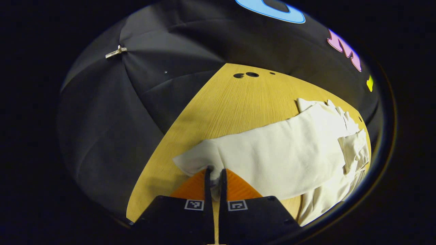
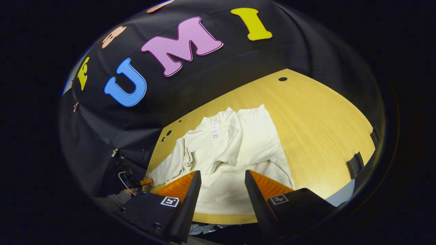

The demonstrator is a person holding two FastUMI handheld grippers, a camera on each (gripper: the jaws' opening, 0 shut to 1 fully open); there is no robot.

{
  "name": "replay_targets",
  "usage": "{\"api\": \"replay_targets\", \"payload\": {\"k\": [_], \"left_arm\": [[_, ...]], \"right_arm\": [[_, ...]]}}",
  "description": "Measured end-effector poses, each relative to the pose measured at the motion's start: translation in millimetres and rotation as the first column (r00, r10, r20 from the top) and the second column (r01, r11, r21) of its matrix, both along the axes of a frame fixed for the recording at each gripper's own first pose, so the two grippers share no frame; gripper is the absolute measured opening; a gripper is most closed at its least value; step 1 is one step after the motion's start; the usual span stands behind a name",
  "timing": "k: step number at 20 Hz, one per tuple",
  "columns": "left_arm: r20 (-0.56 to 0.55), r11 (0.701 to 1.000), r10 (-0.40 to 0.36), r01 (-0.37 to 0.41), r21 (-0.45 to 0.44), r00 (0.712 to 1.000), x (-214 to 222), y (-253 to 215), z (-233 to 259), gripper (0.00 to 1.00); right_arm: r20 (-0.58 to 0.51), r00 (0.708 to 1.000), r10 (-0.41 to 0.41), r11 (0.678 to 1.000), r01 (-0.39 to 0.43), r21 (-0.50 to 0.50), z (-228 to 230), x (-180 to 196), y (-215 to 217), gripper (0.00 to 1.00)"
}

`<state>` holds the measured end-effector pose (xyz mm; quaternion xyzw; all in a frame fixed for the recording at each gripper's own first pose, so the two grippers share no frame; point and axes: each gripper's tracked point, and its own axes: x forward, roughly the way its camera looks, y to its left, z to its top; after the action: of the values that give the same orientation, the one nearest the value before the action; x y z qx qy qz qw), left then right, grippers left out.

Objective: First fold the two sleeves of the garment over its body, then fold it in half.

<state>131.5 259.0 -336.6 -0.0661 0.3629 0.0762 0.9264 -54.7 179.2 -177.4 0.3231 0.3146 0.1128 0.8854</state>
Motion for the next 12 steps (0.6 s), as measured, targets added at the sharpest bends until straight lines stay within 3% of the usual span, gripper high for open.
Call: {"api": "replay_targets", "payload": {"k": [7, 12], "left_arm": [[0.116, 0.999, -0.012, 0.008, 0.031, 0.993, -6.1, -25.3, 45.9, 0.07], [0.219, 0.994, -0.111, 0.109, 0.025, 0.969, -5.1, -90.3, 97.8, 0.07]], "right_arm": [[-0.028, 1.0, 0.014, 1.0, -0.014, -0.014, -18.3, -6.0, -30.7, 0.8], [-0.033, 0.999, 0.02, 1.0, -0.02, 0.004, -24.9, -1.9, -50.8, 0.8]]}}
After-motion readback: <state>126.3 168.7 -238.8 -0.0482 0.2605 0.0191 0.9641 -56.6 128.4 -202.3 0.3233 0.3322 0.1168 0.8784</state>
